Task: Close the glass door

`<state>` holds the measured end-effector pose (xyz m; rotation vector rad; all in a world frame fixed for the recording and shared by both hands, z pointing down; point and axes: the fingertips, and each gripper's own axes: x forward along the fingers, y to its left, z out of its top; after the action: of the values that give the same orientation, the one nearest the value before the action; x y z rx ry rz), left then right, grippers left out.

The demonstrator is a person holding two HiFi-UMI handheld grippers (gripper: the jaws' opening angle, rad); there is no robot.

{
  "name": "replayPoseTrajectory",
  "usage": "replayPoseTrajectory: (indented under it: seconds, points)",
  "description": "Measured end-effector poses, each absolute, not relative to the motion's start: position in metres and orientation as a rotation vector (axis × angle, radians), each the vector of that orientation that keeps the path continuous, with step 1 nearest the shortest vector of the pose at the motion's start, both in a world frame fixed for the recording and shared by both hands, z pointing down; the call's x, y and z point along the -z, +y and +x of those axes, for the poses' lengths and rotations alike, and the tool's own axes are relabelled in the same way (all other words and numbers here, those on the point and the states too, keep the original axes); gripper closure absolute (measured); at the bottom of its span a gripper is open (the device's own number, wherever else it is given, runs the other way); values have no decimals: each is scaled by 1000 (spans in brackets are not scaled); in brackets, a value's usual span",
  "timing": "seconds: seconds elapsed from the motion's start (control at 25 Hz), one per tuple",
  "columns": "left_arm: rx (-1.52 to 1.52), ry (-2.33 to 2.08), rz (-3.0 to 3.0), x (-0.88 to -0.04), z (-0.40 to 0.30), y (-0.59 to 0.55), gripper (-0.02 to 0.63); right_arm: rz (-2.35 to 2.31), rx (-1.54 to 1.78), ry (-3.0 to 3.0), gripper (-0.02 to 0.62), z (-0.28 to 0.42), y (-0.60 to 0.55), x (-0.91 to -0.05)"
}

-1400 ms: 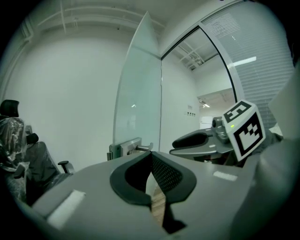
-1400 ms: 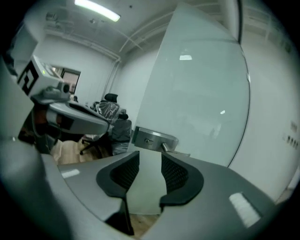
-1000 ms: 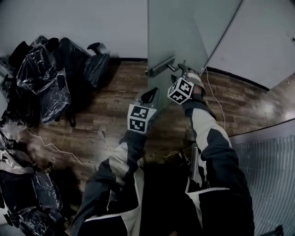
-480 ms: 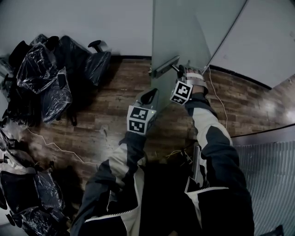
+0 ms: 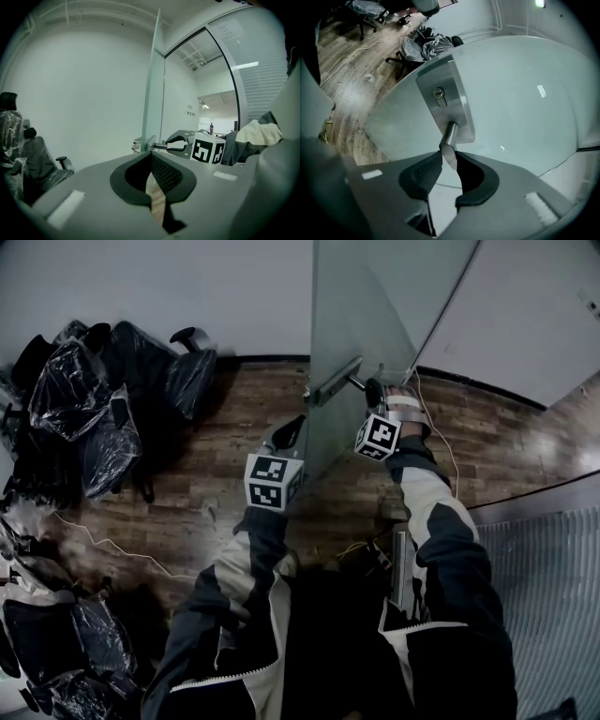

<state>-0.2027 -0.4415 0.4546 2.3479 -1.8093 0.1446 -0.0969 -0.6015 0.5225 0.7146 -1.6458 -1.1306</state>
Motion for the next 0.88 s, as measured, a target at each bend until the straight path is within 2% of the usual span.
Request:
replayPoseTrajectory:
  seconds: [0.76,0.8,0.84,0.88]
  points:
    - [-180,-1669,2472,-453,-147,-449,603,799,1079,-1552,518,11,-574,-517]
    - [-184,-1657,2480,-454,-143,-449,603,814,1066,-1543,523,19,-574,-517]
    - [-189,-1645,2488,-454,-139,-449,603,831,1041,-1533,585,30,-576,-519]
    - [-193,-1633,2495,-455,-135,-450,602,847,1004,-1527,591,43,-577,-521]
